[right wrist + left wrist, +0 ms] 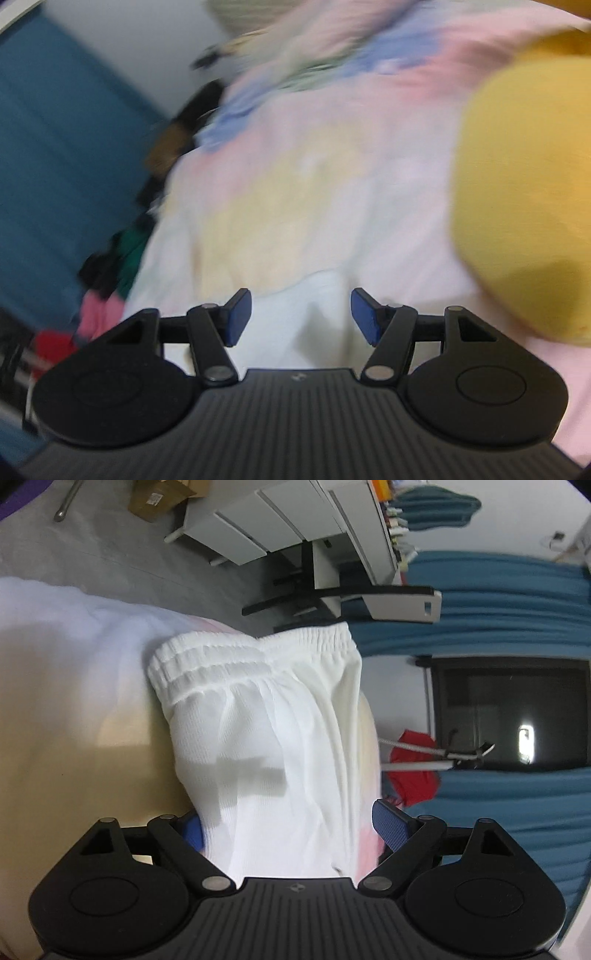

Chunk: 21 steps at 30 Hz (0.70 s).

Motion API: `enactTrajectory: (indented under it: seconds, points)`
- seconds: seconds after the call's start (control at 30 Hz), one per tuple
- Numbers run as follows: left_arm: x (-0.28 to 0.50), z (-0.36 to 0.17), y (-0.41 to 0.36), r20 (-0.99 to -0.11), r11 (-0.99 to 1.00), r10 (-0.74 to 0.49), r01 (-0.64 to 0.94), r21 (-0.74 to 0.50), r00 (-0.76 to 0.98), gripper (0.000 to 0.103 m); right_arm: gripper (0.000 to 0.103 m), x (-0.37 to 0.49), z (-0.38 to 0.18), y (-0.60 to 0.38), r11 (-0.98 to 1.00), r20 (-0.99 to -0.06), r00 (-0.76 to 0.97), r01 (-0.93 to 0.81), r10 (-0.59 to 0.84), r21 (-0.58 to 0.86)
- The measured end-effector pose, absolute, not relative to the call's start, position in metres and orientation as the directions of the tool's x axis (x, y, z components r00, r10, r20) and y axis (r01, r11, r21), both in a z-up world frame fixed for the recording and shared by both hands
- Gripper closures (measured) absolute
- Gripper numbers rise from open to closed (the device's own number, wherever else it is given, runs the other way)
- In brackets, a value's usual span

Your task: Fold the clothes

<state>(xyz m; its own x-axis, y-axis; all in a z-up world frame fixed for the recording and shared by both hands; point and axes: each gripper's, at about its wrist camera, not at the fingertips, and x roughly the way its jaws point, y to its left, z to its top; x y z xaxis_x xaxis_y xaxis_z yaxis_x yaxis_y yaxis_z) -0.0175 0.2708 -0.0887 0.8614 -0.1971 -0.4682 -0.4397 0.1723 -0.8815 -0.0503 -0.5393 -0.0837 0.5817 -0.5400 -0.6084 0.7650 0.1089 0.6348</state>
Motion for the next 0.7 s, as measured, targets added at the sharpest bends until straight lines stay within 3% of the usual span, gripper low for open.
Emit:
enactTrajectory:
  seconds: [0.17, 0.33, 0.4, 0.47, 0.57, 0.7]
  points:
    - [-0.009, -0.104, 0.272, -0.504, 0.134, -0.226, -0.486, -0.864, 0.834, 0.033, 0.040, -0.037, -0.105, -0.541, 0.072, -0.661, 0.586, 0.771, -0.469, 0.633]
    - [0.007, -0.117, 0.274, -0.553, 0.134, -0.254, -0.537, -0.833, 0.793, 0.041, 0.041, -0.010, -0.124, -0.541, 0.122, -0.686, 0.628, 0.763, -0.367, 0.634]
    - [0.012, -0.120, 0.273, -0.578, 0.152, -0.254, -0.559, -0.815, 0.775, 0.053, 0.050, 0.001, -0.132, -0.541, 0.141, -0.695, 0.642, 0.759, -0.324, 0.636]
    - [0.016, -0.122, 0.273, -0.598, 0.169, -0.249, -0.573, -0.802, 0.762, 0.065, 0.088, 0.011, -0.139, -0.541, 0.160, -0.701, 0.654, 0.753, -0.283, 0.638]
    - [0.017, -0.119, 0.274, -0.591, 0.188, -0.224, -0.560, -0.807, 0.775, 0.085, 0.093, 0.007, -0.128, -0.549, 0.184, -0.667, 0.672, 0.735, -0.323, 0.652]
    - [0.008, -0.100, 0.268, -0.537, 0.258, -0.172, -0.488, -0.833, 0.826, 0.090, 0.097, 0.002, -0.114, -0.559, 0.217, -0.616, 0.694, 0.711, -0.373, 0.669]
